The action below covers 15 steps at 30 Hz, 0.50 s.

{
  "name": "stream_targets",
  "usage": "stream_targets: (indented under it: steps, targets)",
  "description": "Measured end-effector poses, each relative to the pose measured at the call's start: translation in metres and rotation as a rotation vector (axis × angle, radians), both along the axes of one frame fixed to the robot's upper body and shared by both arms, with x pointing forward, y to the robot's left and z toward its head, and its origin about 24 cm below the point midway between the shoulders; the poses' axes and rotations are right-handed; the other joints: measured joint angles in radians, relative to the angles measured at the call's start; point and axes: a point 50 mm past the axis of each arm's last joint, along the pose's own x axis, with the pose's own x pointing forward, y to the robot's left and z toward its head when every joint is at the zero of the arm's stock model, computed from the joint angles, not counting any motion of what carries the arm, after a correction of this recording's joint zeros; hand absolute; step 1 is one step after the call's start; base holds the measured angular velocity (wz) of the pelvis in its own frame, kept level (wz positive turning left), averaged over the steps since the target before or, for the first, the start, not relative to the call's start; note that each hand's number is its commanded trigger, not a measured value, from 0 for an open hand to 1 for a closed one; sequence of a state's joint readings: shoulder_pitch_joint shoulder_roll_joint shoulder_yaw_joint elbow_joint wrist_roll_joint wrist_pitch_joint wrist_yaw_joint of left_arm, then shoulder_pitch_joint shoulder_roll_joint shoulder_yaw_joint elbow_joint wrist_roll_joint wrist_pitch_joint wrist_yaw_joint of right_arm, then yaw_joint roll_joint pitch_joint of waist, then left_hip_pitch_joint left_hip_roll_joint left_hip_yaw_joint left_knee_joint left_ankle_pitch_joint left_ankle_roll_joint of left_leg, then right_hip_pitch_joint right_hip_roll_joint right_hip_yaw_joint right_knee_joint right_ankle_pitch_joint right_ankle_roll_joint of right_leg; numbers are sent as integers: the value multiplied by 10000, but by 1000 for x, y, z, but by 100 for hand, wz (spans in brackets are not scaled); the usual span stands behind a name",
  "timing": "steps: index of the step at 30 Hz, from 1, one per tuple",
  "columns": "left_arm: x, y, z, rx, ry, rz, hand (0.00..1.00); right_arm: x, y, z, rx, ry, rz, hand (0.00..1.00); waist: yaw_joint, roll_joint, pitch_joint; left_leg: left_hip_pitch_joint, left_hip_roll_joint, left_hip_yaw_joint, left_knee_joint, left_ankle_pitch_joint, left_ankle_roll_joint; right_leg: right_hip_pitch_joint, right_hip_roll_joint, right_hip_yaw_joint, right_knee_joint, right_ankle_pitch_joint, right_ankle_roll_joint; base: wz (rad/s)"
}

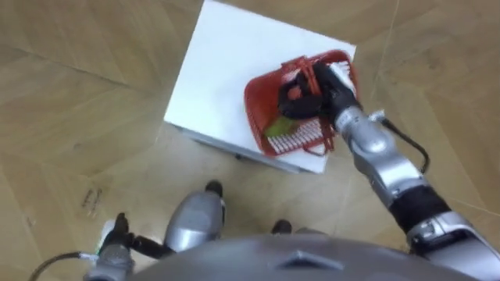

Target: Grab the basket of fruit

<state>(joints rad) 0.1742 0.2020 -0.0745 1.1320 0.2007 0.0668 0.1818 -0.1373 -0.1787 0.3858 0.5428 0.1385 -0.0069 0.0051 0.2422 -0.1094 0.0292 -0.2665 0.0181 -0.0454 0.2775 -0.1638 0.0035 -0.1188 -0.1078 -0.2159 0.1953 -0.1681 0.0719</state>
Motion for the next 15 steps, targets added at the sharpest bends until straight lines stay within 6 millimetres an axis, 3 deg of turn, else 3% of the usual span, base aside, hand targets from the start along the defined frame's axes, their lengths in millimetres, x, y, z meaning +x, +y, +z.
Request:
stream_targets:
  steps: [1, 2, 3, 5, 7, 8, 10, 11, 15]
  targets:
    - [2, 0, 0, 0, -41, -14, 0, 1, 1, 1, -1, -72, 53, 100, 34, 44, 29, -3, 6, -211, -1, 0, -1, -133, 146, 34, -189, 31, -45, 0]
    - [2, 3, 1, 30, -53, -21, 0, 1, 3, 1, 11, -87, 123, 100, 30, 47, 30, -6, -72, -293, -5, -6, -10, -406, 371, 125, -633, 385, -242, 20]
    - [3, 0, 0, -40, -80, -31, 0, -2, 1, -3, -43, 85, 100, 100, -37, 169, -25, 88, -97, -257, -23, -27, -48, -369, 331, -143, -405, 338, -426, 22]
    - [2, -2, -1, -127, -68, -32, 0, -6, 1, -9, -92, 370, 124, 100, -35, 321, -86, 200, -90, -56, -47, -22, -57, -282, 387, -146, -234, 344, -430, 7]
    - [2, -3, -1, -199, -72, -43, 0, -7, 1, -10, -67, 472, 164, 100, -147, 353, -91, 226, -57, -42, -67, -21, -58, -237, 418, -179, -250, 331, -445, 3]
    - [2, -5, -1, -252, -71, -47, 0, -8, 0, -11, -16, 510, 131, 83, -196, 351, -89, 225, -45, -25, -75, -21, -59, -237, 429, -222, -247, 327, -450, 3]
    - [3, -9, -2, -363, -63, -77, 0, -9, -2, -13, 42, 622, 23, 15, -221, 339, -88, 232, -48, 61, -75, -23, -61, -230, 418, -247, -240, 327, -449, 0]
    - [3, -10, -3, -396, -71, -67, 0, -10, -3, -15, 89, 709, -57, 0, -225, 325, -81, 228, -58, 154, -74, -28, -64, -233, 398, -268, -230, 326, -449, 4]
    - [1, -9, -3, -391, 7, 42, 0, -11, -4, -16, 144, 791, -167, 0, -264, 257, -62, 110, -92, 173, -9, -103, -22, -361, 352, -326, -43, 314, -431, 6]
